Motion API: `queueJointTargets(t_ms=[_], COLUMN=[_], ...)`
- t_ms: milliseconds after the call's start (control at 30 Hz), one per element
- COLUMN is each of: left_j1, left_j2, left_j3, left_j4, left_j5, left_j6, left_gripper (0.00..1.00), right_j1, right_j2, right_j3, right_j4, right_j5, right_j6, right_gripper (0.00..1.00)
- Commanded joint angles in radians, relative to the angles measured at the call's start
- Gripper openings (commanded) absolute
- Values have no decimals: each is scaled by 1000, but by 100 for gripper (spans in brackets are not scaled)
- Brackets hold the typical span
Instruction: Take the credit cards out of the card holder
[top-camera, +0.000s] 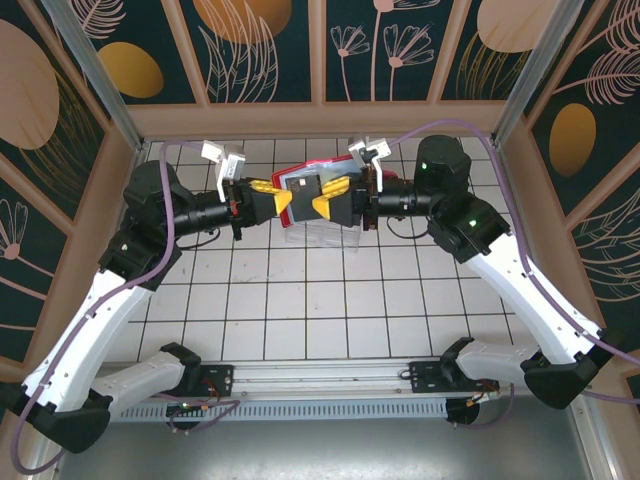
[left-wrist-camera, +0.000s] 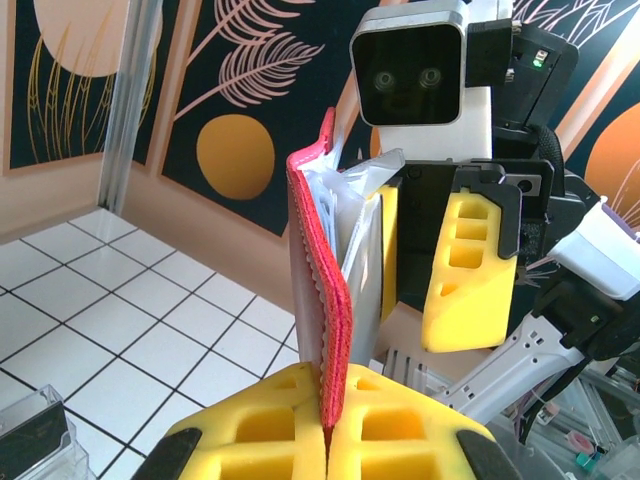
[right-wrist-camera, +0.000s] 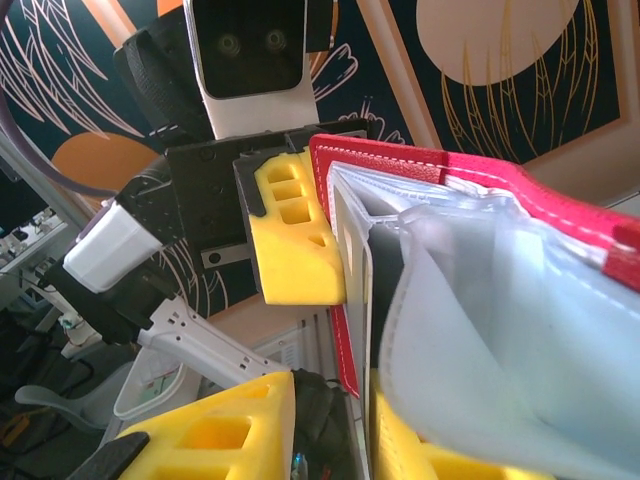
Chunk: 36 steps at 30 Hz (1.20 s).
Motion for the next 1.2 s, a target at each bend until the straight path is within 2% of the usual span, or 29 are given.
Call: queueJointTargets(t_ms=[0, 267, 433, 733, 967, 1167], left_j1=[-5, -3, -3, -3, -3, -3], left_j2=[16, 3, -7, -11, -8, 0], left_j3=[31, 20, 12, 11, 10, 17], left_j4=[18, 10, 12, 1, -5, -10], left_j5=[-57, -84, -94, -117, -124, -129], left_j6=[14, 20, 18, 21, 25, 28], left_gripper=[0, 0, 1, 1, 1, 1], right_j1=[42, 41, 26, 13, -8, -16], right_j2=[-6, -37, -60, -91, -112, -119], right_j3=[12, -11, -35, -52, -61, -70], right_j4=[11, 33, 32, 37, 33, 35], right_j5=[-89, -91, -61, -61, -50, -68], right_j6=[-12, -5, -6, -1, 1, 2], right_gripper=[20, 16, 10, 7, 12, 9])
